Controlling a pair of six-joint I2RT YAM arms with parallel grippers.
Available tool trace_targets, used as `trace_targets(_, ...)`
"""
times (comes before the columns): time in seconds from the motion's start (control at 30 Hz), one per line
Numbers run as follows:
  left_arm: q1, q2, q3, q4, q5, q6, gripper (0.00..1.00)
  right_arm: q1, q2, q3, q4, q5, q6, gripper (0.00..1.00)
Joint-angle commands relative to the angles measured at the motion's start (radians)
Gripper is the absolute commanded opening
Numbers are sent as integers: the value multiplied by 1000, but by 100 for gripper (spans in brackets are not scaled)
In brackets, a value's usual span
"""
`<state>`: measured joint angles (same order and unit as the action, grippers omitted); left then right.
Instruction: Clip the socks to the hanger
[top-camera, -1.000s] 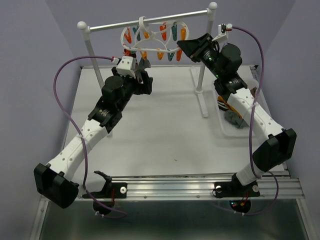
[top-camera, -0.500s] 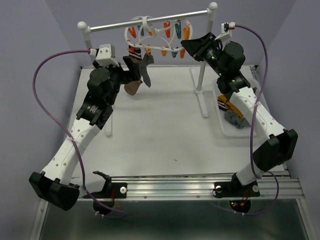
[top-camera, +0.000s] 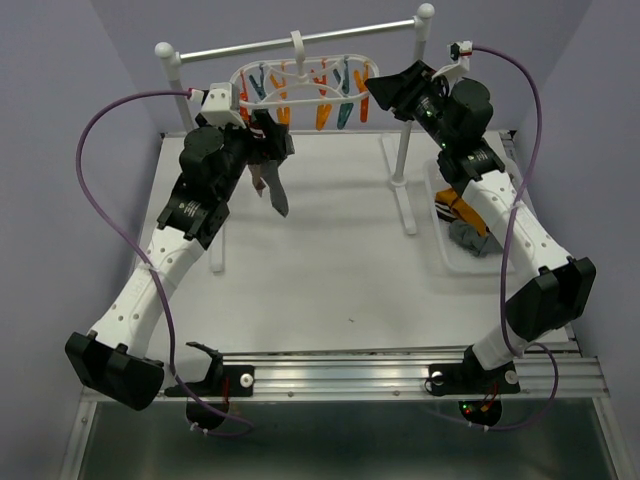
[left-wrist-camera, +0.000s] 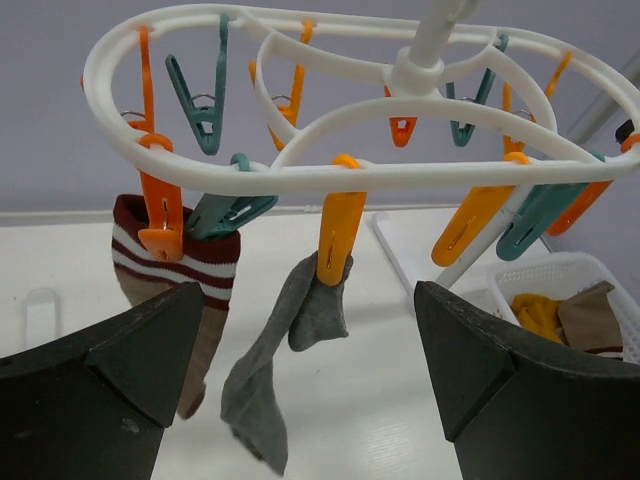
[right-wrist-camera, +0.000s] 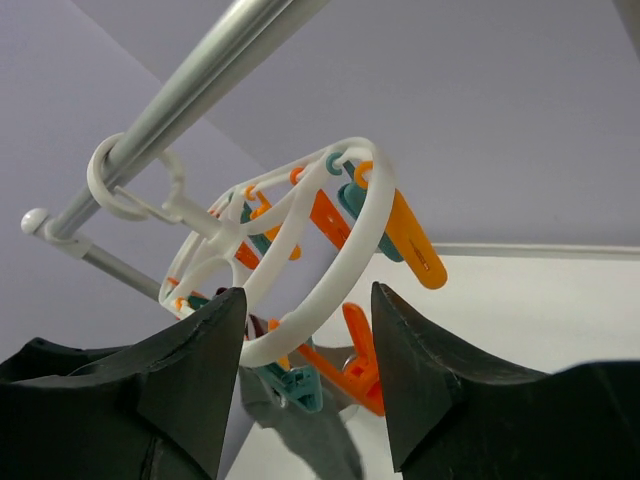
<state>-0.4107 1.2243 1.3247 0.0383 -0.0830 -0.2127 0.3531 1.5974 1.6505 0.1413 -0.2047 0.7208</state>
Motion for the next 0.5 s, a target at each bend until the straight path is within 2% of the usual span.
trace_targets(0.0, 4, -9, 59, 28, 9, -1, 99, -6, -59, -1, 9, 14, -89, 60)
trace_targets(0.27, 7, 58, 117, 35, 6, 4, 99, -6, -80, -23, 6, -65, -205, 64)
trace_targets(0.47, 18, 116, 136, 31, -18, -8, 99, -6, -79, -11, -40, -48, -245, 65)
